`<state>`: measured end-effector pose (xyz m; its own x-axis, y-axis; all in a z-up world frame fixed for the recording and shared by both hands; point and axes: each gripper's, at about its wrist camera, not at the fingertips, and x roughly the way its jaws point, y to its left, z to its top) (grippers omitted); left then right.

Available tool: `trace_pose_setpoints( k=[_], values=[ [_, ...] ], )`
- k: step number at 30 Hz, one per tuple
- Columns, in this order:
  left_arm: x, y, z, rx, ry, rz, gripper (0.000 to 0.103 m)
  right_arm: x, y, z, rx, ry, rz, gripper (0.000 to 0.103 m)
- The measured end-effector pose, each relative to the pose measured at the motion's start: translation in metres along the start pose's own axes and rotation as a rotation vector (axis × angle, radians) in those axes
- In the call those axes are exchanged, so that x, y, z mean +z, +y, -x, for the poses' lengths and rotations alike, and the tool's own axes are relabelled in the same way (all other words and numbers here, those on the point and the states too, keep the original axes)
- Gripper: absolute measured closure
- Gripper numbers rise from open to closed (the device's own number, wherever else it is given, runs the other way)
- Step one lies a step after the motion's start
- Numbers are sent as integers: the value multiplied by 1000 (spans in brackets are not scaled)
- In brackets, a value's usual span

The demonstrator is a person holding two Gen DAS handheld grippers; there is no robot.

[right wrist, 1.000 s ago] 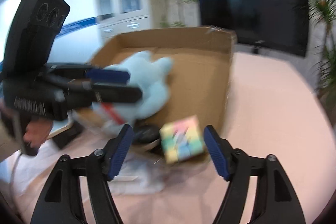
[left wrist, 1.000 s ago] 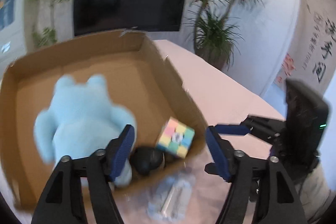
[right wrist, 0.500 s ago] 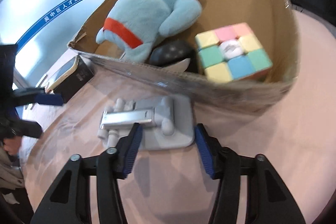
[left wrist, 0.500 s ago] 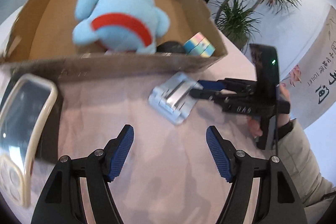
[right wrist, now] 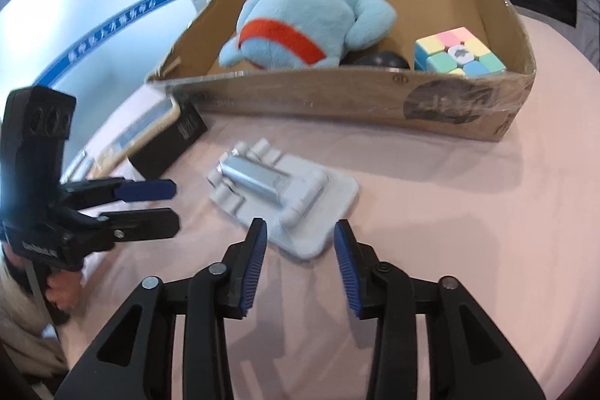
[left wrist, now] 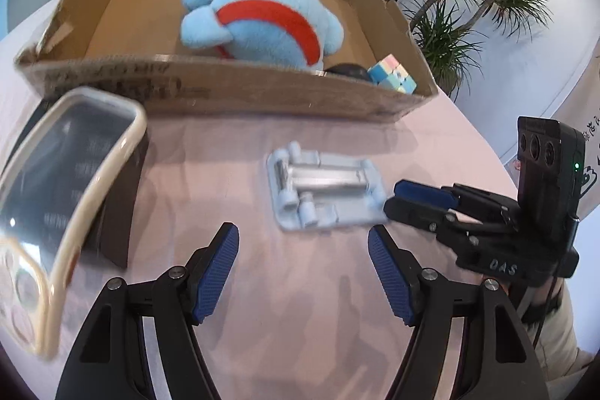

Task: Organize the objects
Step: 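Move the left gripper to the silver phone stand and close on it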

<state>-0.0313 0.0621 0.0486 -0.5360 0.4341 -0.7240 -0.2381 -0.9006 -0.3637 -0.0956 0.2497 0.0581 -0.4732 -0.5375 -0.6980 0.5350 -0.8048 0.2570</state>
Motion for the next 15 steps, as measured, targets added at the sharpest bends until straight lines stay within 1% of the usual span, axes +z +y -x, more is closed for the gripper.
trace_pose_setpoints(
  k=[1, 2, 3, 4, 5, 6, 7, 8, 9, 14, 15],
  values=[
    [5, -2, -4, 12, -7, -14, 32, 2, 1, -1, -2, -1, -6, 58],
    [7, -4, -7, 25, -6, -27, 32, 4, 2, -4, -6, 3, -10, 53],
    [9, -5, -11, 40, -4, -40, 36, 6, 4, -7, -21, 2, -14, 51],
    [10, -7, -16, 61, 1, -58, 43, 7, 5, -10, -35, 9, -18, 51],
    [10, -7, -22, 74, 17, -70, 59, 7, 5, -14, -46, 19, -27, 51],
    [10, -8, -28, 86, 41, -76, 67, 8, 5, -15, -51, 20, -33, 51],
    [10, -8, -33, 77, 51, -76, 68, 8, 5, -18, -56, 20, -40, 54],
    [9, -7, -31, 66, 41, -76, 71, 7, 3, -20, -62, 24, -52, 58],
    [8, -7, -31, 61, 36, -79, 73, 6, 2, -19, -73, 20, -54, 64],
    [9, -6, -33, 50, 16, -68, 73, 5, 1, -19, -82, 12, -57, 64],
    [10, -5, -34, 43, 12, -63, 72, 5, 1, -19, -82, 11, -59, 64]
  ],
)
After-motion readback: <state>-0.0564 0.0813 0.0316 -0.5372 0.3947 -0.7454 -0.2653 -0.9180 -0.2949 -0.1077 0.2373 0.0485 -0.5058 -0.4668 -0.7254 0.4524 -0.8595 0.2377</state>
